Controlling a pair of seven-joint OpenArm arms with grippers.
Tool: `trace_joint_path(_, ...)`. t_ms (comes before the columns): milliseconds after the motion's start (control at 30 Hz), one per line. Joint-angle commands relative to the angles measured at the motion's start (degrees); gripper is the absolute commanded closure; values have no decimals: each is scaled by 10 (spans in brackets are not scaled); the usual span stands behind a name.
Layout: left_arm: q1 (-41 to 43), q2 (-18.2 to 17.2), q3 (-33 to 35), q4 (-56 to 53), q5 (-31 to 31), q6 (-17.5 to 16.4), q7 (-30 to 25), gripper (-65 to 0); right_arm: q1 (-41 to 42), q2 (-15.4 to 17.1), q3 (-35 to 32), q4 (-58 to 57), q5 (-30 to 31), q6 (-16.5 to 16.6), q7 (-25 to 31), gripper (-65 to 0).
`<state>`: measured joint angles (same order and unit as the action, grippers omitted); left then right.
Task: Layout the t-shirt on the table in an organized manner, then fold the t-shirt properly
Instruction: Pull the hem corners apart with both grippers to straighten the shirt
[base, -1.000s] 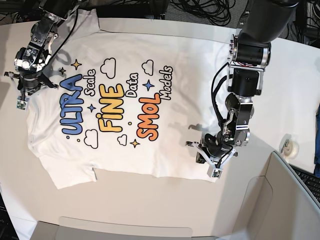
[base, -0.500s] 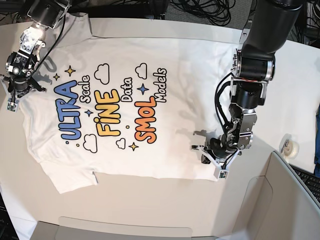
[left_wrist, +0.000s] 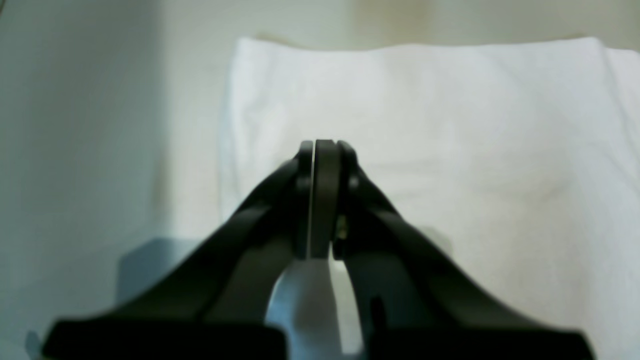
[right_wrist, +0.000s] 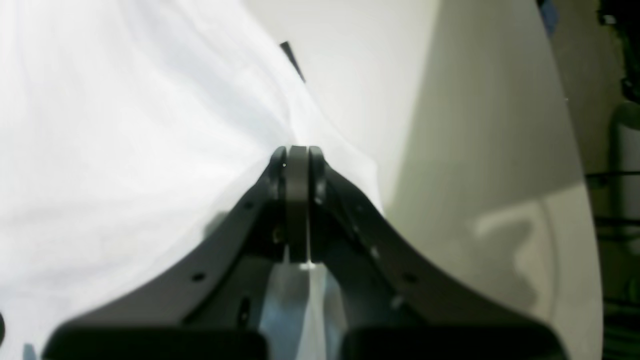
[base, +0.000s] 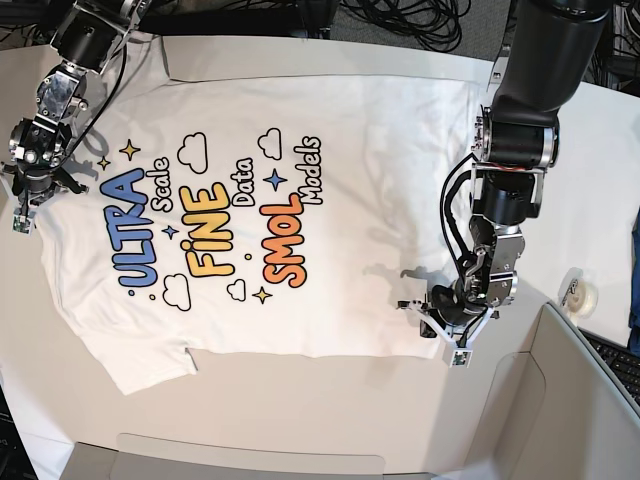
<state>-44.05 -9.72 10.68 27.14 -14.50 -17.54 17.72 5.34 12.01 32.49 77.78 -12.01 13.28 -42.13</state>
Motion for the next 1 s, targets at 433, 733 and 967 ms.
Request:
trace_joint_path(433, 4, -3, -3, 13, -8, -4, -11, 0, -36, -14, 2, 188, -1, 3, -96, 0)
trace_joint_path(733, 61, -37, -99, 237, -10, -4, 152, -84, -31, -21, 3, 300, 58, 7, -100, 0)
trace_joint_path(967, 131, -39, -309, 468, -10, -22, 368, -204, -79, -19, 94, 341, 254, 8, -173, 0)
